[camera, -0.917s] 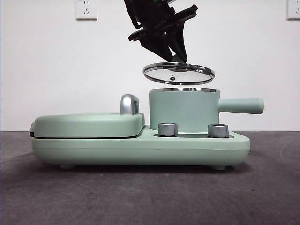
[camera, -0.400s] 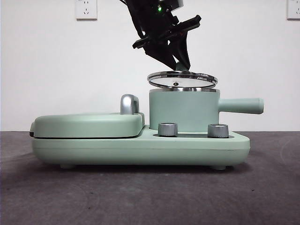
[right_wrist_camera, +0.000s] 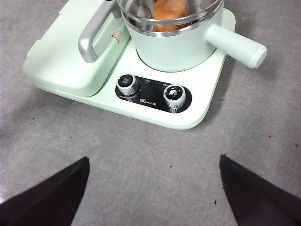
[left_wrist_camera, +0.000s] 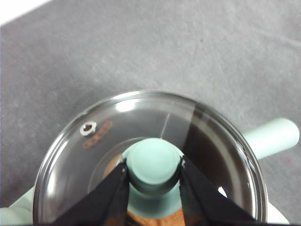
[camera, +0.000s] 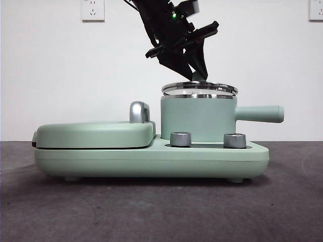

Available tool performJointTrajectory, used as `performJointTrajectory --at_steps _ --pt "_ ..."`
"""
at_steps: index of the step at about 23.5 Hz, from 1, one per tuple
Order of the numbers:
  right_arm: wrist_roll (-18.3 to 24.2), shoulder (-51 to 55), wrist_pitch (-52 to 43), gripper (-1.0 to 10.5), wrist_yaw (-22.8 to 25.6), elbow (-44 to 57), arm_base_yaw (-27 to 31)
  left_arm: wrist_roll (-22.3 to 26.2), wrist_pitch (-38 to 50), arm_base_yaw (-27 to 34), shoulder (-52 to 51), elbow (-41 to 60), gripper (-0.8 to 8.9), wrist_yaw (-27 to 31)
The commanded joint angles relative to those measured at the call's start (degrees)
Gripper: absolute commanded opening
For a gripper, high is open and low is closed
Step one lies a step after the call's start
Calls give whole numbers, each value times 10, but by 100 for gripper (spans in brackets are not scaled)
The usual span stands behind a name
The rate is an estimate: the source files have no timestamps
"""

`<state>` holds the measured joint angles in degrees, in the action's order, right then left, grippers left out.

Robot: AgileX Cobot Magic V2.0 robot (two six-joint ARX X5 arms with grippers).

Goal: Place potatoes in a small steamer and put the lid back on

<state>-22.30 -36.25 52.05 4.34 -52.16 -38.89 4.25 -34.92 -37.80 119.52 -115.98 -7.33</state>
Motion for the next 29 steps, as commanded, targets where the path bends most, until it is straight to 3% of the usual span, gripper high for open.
performJointTrajectory --at_steps 1,14,18,23,29 --pt "7 -3 -5 440 2 -4 -4 -5 16 -5 9 -22 6 -4" --pt "7 -3 -4 440 2 -4 -4 22 -16 -5 14 -22 6 -5" --pt "7 -3 -4 440 2 -4 -4 37 -8 -5 21 -22 6 -47" --pt "7 -3 -4 440 2 -4 -4 66 5 -3 23 -22 6 -48" --pt "7 -3 -4 440 2 -4 -4 69 5 11 23 -22 6 -77"
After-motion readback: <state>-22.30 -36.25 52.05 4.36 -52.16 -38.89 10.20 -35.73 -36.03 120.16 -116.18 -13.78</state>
